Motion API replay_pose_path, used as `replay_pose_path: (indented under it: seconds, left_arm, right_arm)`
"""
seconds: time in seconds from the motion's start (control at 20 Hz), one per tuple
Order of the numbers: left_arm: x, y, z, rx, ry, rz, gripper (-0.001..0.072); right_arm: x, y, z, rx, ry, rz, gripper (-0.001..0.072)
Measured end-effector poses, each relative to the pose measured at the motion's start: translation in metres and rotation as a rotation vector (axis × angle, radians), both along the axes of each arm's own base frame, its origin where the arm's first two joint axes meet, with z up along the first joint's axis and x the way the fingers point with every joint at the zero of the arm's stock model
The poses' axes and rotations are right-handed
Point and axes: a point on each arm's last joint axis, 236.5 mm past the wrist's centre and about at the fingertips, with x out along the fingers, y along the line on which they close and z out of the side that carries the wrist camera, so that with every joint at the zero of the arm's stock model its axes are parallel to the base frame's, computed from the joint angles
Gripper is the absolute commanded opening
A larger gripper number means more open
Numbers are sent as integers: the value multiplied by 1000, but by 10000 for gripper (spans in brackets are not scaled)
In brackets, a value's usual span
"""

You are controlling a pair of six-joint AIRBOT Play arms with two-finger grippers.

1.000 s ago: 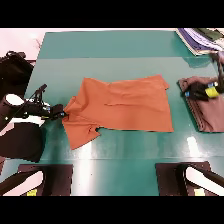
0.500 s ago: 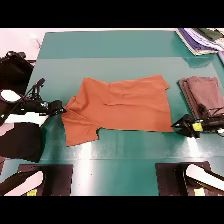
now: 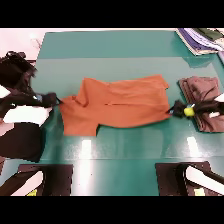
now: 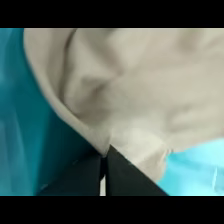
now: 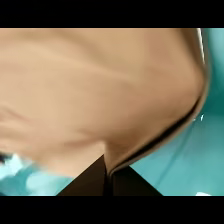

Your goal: Fold the shirts.

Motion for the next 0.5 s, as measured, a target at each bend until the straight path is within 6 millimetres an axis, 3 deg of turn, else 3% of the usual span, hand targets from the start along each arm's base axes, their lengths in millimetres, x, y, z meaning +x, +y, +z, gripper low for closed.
replay_pose_path:
  seconds: [0.1,0.25,0.3,0.4,0.5]
  left_arm:
    - [9,1,81,15,-195,11,24]
    - [-11,-2,239,46,-569,21,23]
    - [-30,-5,293,57,-702,23,23]
    - [-75,-10,382,77,-931,26,22]
    - [-128,-12,457,100,-1156,50,22]
  right_arm:
    - [24,-7,78,-67,-211,24,19]
    - [33,-24,222,-221,-574,5,19]
    - [25,-27,272,-280,-695,-9,19]
    - [-1,-32,356,-393,-892,-54,18]
    - [-31,-31,418,-494,-1034,-100,18]
